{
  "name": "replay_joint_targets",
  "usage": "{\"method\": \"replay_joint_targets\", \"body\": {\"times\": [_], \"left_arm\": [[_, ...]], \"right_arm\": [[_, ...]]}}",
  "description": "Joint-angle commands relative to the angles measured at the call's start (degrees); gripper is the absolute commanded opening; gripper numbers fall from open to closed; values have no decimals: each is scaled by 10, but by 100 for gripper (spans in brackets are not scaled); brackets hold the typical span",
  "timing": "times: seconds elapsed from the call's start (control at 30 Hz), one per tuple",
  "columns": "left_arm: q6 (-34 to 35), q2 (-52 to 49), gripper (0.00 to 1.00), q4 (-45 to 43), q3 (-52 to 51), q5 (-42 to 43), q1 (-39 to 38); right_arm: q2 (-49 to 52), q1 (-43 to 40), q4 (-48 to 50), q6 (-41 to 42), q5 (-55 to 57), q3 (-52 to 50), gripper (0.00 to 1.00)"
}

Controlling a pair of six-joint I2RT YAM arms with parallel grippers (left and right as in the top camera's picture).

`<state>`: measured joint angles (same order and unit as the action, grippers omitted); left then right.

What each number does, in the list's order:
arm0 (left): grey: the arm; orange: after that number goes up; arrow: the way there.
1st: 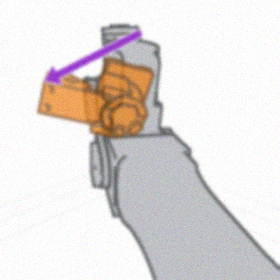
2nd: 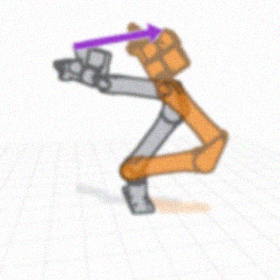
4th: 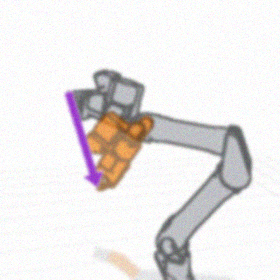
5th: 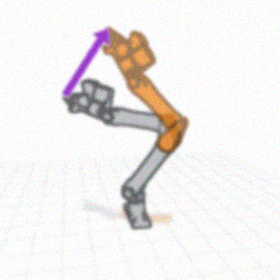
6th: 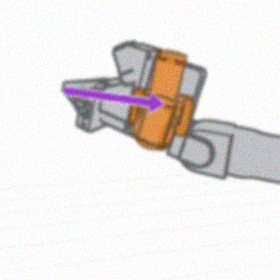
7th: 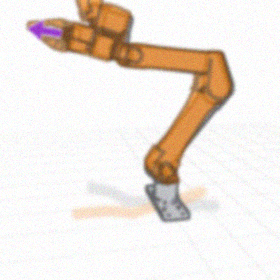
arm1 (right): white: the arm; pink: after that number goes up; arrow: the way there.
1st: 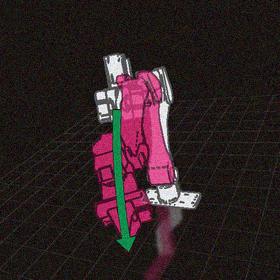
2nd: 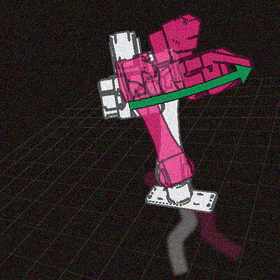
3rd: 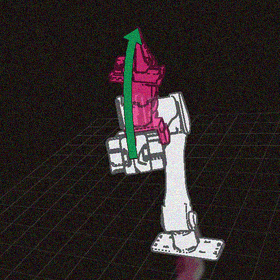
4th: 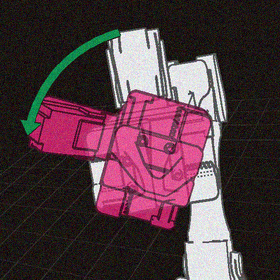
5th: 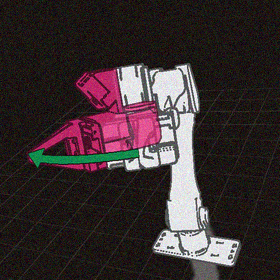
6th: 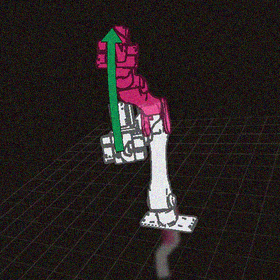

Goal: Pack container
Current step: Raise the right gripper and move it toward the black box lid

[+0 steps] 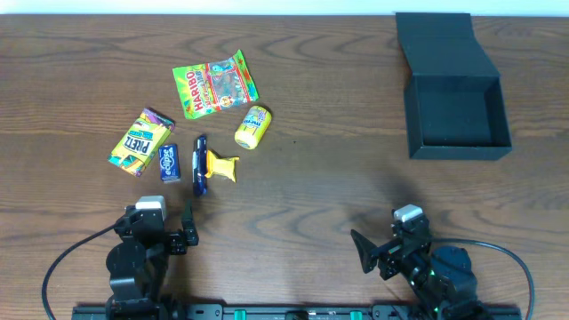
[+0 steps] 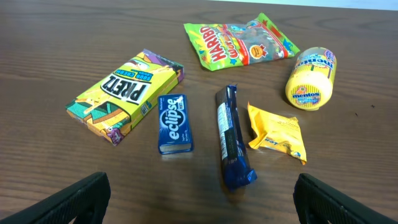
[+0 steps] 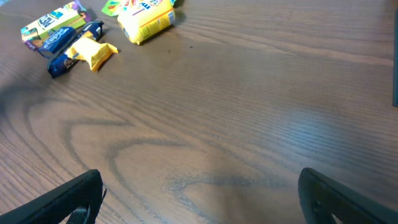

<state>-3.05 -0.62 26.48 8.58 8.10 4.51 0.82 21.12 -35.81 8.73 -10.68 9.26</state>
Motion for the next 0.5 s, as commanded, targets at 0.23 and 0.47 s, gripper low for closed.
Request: {"method": "replay_joint_targets", "body": {"times": [0.23,0.47], "left_arm": [[-6,4,95,-1,-10,-8,3],[-6,4,95,-1,-10,-8,3]], "right_arm": [[-5,7,0,6,-2,-2,99],[-5,7,4,26,-3,-2,99]]}}
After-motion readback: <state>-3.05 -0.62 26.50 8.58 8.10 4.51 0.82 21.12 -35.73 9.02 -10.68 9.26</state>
